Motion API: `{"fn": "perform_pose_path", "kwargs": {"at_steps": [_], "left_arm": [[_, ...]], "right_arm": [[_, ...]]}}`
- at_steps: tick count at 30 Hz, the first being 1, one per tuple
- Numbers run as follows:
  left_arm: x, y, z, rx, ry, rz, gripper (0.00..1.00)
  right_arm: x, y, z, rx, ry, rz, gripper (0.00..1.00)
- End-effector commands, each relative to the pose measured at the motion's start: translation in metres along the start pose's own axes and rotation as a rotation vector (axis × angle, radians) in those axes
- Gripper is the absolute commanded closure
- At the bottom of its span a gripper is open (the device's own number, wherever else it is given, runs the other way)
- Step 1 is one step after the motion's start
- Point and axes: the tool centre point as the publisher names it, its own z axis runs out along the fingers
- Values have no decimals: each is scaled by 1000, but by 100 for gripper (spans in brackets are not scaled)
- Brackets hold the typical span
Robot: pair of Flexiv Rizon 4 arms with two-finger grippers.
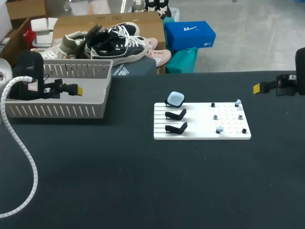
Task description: Pick up each earbud case from the left stands, insert the matching earbuds, close the lid, and place the case in the box.
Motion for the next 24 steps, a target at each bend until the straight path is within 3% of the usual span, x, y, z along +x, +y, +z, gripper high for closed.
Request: {"fn": "perform_pose_path", "kwargs": {"at_steps": [1,20,24], "left_arm": [[0,0,0,0,0,0,0],[0,0,0,0,0,0,0],[-5,-4,-2,57,10,94,0]], "right_arm": [[0,0,0,0,0,0,0],[0,0,0,0,0,0,0],[0,0,0,0,0,0,0]]}}
